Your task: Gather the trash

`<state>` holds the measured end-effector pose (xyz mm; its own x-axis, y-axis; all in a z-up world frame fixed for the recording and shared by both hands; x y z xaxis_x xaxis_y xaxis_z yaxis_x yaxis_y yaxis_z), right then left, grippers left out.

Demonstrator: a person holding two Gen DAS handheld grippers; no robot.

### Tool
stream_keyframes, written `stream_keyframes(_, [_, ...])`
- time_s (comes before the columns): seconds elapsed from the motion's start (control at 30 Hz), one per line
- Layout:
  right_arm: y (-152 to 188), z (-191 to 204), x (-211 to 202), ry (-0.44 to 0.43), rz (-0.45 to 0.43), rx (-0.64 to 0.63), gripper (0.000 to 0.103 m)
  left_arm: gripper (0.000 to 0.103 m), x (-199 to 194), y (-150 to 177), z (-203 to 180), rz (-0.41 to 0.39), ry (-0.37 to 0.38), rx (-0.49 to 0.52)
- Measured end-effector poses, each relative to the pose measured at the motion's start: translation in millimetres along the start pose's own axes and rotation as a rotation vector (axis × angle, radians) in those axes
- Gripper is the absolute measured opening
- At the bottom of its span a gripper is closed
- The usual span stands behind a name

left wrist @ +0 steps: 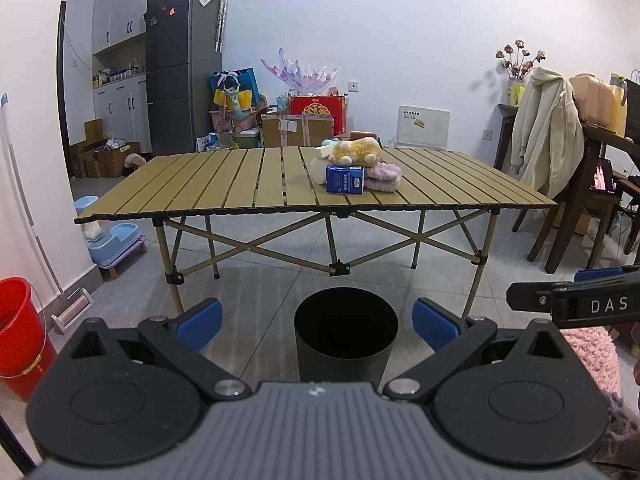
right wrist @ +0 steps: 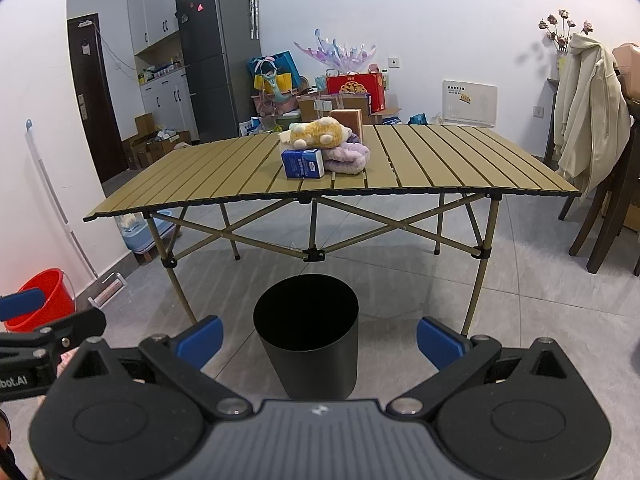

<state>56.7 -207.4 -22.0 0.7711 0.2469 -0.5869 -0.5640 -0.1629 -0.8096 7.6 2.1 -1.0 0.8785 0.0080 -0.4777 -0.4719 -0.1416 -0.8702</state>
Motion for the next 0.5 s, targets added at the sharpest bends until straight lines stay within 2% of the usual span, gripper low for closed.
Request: stream_keyframes(0.5, [-4.9, -0.4, -1.3, 0.002, -0.005, -0.001, 0.103, 0.103, -3.3, -1.9, 0.0, -0.007, -0.001, -0.001])
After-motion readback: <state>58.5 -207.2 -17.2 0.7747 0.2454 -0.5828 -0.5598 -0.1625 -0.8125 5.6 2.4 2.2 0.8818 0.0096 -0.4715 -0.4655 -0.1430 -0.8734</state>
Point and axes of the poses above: each gripper's, at about its wrist camera, not at the fingertips, and x roughly the way its jaws point, z to its left, y to its underside, the point moved 1 cm from there along x, roughly the way its jaws point, and after that the axes turned 8 degrees about -x, right-handed, at the moved point
